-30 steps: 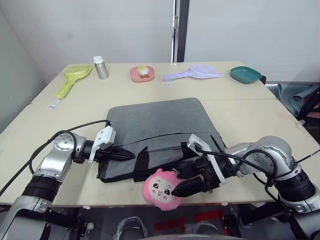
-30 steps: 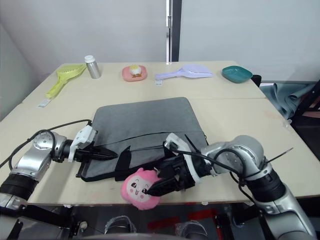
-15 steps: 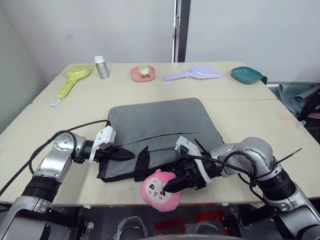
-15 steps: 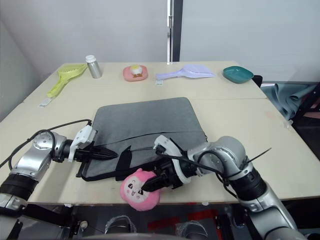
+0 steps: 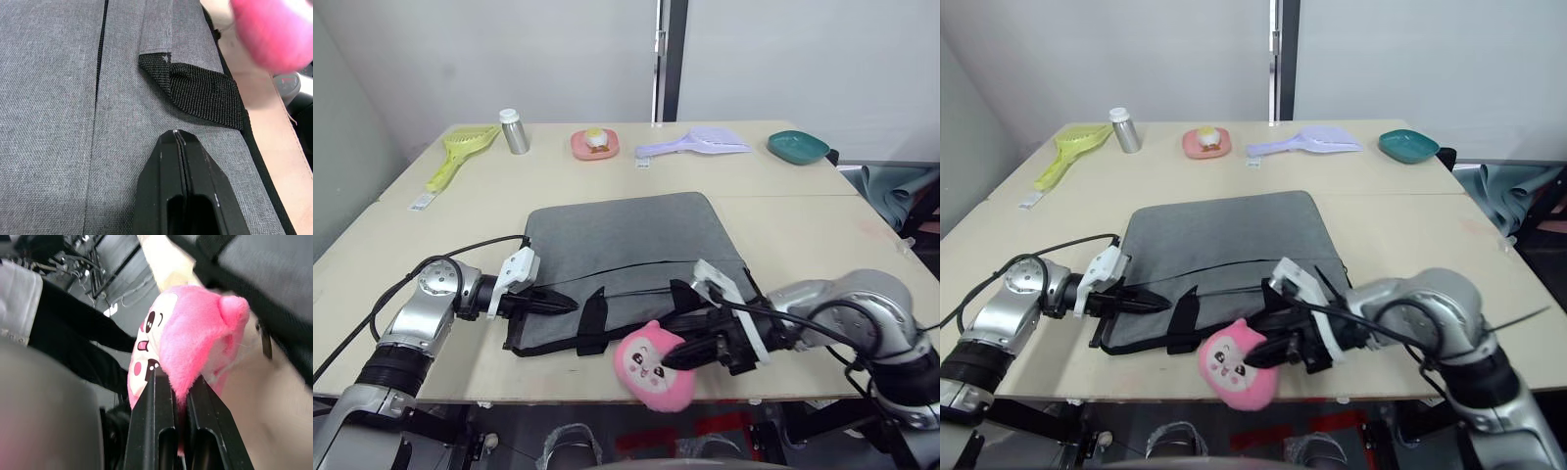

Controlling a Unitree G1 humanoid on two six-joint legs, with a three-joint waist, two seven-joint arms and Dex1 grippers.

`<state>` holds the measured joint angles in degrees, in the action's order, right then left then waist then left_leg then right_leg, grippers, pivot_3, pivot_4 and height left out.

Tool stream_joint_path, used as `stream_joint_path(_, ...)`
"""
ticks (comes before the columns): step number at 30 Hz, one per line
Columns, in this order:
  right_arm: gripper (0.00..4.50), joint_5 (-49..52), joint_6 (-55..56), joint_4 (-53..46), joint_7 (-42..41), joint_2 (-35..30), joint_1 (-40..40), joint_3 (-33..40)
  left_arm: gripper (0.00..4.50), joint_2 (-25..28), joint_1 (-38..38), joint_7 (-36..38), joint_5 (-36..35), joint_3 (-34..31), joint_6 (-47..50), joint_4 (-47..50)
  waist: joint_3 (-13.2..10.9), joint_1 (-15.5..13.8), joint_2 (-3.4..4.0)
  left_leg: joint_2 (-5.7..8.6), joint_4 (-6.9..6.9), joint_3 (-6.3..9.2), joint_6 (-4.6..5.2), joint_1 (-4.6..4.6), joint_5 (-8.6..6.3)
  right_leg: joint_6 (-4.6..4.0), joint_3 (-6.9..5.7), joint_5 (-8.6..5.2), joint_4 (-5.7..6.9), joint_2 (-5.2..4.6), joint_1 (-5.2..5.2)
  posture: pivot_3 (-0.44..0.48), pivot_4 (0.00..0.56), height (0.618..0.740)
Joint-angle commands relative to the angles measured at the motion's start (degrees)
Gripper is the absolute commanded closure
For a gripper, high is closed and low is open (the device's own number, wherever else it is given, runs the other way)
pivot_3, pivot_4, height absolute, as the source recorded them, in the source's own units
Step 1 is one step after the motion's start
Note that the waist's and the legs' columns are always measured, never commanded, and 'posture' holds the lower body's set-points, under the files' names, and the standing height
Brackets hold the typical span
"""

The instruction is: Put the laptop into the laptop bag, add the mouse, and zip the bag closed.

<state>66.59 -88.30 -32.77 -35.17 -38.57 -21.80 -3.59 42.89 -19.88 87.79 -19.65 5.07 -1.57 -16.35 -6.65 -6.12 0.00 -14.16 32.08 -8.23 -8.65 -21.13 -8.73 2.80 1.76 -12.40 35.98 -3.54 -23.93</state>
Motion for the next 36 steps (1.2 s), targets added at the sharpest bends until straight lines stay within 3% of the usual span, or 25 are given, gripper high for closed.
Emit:
stream_joint_path(1,4.48,1.7,0.2,-3.4,-0.1,-3.7,1.3,2.9,4.5,0.5,1.3,2.0,3.1,2.4,-3.5,-1.2,0.0,0.0,0.0,0.01,0.0,-0.02,0.0,0.0,0.0,0.0,0.02,0.0,-0.01,-0.01,-0.01,0.0,0.15,0.74)
stream_joint_path(10,4.48,-3.5,6.8,-5.0,-4.4,-18.0,4.3,4.1,4.5,1.3,0.6,4.3,6.4,5.4,-11.6,-7.0,0.1,-0.2,0.06,0.03,-0.09,-0.06,0.01,0.02,-0.01,0.02,0.05,0.0,-0.14,-0.03,0.1,0.0,0.15,0.74)
stream_joint_path(20,4.48,-13.0,15.6,-1.7,-9.8,-26.2,10.1,2.5,4.5,1.2,0.2,4.5,6.3,6.9,-14.3,-10.5,0.3,0.0,0.37,0.03,0.0,-0.08,0.32,0.13,-0.17,0.04,0.09,0.0,-0.05,-0.2,0.23,0.0,0.15,0.74)
stream_joint_path(30,4.48,-24.7,28.1,9.6,-19.5,-34.6,15.9,3.0,4.5,0.8,-0.8,4.6,6.8,8.0,-15.6,-13.2,0.8,0.1,0.69,0.04,0.03,-0.11,0.42,0.15,-0.2,0.04,0.1,0.0,-0.05,-0.26,0.25,0.0,0.15,0.74)
stream_joint_path(36,4.48,-37.0,37.3,20.6,-23.3,-38.0,13.0,-2.6,4.5,0.6,-0.8,4.6,7.0,8.6,-16.4,-14.1,0.9,0.5,0.73,0.04,0.14,-0.15,0.51,0.16,-0.21,0.04,0.13,0.0,-0.03,-0.29,0.28,0.0,0.15,0.74)
